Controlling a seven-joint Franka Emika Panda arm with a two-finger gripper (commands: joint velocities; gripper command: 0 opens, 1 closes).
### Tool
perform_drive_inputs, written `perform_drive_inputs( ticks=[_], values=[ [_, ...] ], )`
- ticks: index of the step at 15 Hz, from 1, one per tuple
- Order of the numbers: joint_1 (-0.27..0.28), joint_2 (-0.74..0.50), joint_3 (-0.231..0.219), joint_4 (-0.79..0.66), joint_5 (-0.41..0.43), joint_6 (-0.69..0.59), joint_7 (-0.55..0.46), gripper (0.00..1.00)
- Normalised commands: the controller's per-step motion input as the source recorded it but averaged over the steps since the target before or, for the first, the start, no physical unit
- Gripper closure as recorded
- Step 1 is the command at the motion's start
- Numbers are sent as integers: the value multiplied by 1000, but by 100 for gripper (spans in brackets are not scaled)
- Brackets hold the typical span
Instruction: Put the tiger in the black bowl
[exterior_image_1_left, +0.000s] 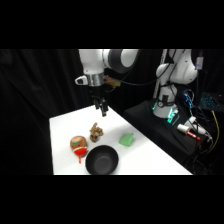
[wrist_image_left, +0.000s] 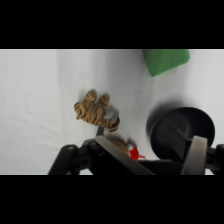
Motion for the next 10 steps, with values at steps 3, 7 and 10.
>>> perform_drive_inputs(
  ticks=[3,7,10],
  values=[
    [-46,63,-16,85,-90,55,-63,0],
    [-119,189,-50,237,-53,161,-338,0],
    [-148,287,-1,325,100,185,-539,0]
  ],
)
